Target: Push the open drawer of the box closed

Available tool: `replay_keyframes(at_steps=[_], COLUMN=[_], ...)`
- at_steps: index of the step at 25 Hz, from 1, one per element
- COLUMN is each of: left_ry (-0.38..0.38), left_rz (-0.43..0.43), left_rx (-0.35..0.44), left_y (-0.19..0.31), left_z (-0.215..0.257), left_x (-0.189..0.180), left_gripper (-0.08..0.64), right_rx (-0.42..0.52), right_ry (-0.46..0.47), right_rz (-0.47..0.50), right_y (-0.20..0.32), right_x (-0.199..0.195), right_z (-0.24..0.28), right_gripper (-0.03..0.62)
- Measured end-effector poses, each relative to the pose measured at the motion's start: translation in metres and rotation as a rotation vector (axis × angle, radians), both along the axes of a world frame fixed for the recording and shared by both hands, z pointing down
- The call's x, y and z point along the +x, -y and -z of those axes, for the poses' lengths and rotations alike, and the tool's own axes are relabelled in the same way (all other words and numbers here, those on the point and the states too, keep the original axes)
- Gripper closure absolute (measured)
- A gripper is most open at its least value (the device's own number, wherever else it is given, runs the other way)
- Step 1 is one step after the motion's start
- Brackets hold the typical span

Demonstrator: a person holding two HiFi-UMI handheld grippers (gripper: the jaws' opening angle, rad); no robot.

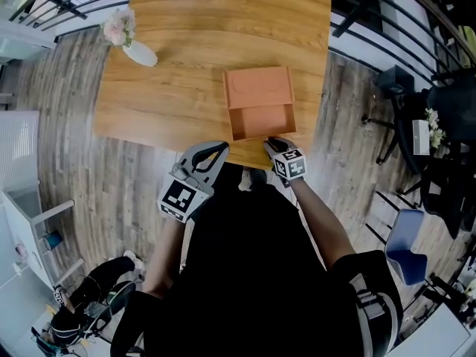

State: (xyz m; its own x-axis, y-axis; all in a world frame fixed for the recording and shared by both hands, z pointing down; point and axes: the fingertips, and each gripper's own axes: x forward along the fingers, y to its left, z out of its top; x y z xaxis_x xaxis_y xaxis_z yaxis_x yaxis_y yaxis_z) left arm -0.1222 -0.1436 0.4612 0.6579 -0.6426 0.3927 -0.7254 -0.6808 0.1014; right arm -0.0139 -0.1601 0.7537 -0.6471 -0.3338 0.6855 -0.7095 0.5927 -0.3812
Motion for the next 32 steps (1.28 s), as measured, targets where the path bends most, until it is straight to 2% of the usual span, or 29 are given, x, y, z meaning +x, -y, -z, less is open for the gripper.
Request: replay_keyframes(at_steps=[10,17,32], left_ry=[0.013,0.011,-0.019], left_rz=[0.003,-0.001,-0.007], left_rx=[-0.011,-0.016,-0.027], left_y=[0.008,0.014,0.023], left_z=[-0.001,-0.006,-0.016], left_x=[-0.012,-0.017,-0.020], left_gripper=[0.537,0.537,0.537], right_rx=[-0.045,-0.098,-0.099], right_ry=[-0.029,-0.006,0.040], right_rz=[0.003,-0.016,-0.062], right_y=[0.004,0.008,0.023], right_x=[-0.007,-0.015,-0.026], right_z=[-0.019,-0.021,-0.014], right_gripper=[0.489,0.511,0.512])
